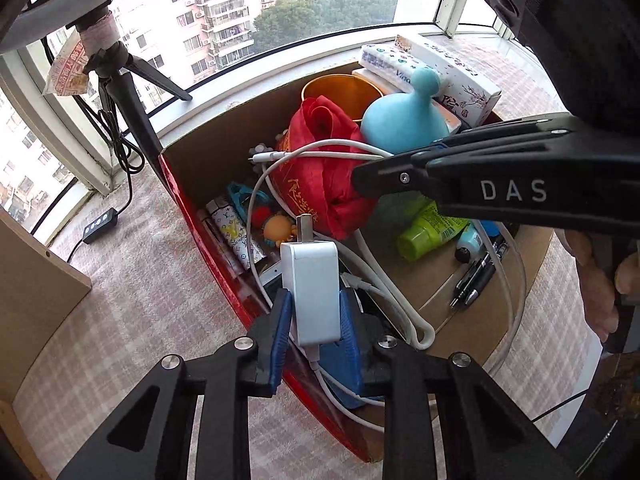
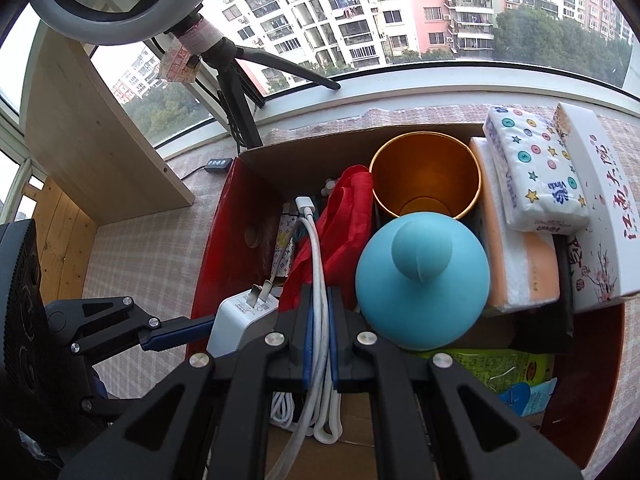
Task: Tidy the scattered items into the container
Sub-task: 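Open the left gripper to release the charger while the right gripper releases the cable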
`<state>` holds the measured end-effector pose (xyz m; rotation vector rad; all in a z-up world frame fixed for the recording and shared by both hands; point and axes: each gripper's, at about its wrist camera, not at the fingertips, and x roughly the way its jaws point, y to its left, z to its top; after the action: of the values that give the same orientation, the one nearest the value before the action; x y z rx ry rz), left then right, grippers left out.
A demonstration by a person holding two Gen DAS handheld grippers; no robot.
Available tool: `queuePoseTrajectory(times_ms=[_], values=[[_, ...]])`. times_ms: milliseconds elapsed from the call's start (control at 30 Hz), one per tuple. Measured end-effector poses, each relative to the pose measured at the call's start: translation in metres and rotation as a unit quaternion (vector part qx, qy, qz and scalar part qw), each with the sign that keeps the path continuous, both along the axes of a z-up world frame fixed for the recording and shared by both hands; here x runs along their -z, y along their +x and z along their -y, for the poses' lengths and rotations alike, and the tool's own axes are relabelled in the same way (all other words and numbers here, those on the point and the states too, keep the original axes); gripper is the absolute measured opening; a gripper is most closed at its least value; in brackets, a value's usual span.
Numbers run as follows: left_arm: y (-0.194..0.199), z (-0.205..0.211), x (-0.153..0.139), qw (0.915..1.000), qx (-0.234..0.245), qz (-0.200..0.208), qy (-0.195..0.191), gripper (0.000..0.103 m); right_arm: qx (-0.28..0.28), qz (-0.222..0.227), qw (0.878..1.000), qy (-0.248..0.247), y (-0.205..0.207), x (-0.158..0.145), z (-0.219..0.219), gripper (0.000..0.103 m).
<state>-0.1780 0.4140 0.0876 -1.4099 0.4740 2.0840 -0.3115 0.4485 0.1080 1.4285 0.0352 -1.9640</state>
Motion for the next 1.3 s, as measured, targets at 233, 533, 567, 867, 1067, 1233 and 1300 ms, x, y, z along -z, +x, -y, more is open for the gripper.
queuePoseTrajectory(times_ms=[233,533,567,867,1067,1233,1300], values=[[-0.009,-0.014,0.015,0.9995,0.002,0.017,-0.028,0.024,-0.004,-0.003,1.0,-0.002,0.002,-0.003,0.002,0.006],[-0.009,-0.008,0.003,0.9993,-0.01,0.034,-0.012,0.025,-0.004,-0.001,1.0,-0.015,0.004,-0.006,-0.002,0.007],[-0.008,-0.003,-0.002,0.9994,-0.013,0.033,-0.003,0.025,-0.005,-0.001,1.0,-0.019,0.006,-0.008,-0.002,0.007],[0.008,0.046,-0.064,0.9976,-0.036,-0.018,0.056,0.026,-0.024,-0.021,0.999,-0.031,0.013,-0.021,0.022,0.006],[0.011,0.057,-0.066,0.9964,-0.043,-0.021,0.07,0.026,-0.022,-0.036,0.998,-0.038,0.002,-0.023,0.037,0.006],[0.013,0.064,-0.063,0.9956,-0.048,-0.018,0.078,0.026,-0.047,-0.006,0.999,-0.012,0.003,-0.005,0.041,0.007],[0.014,0.066,-0.062,0.9953,-0.05,-0.017,0.081,0.026,-0.057,-0.01,0.998,-0.001,0.007,-0.005,0.039,0.008]])
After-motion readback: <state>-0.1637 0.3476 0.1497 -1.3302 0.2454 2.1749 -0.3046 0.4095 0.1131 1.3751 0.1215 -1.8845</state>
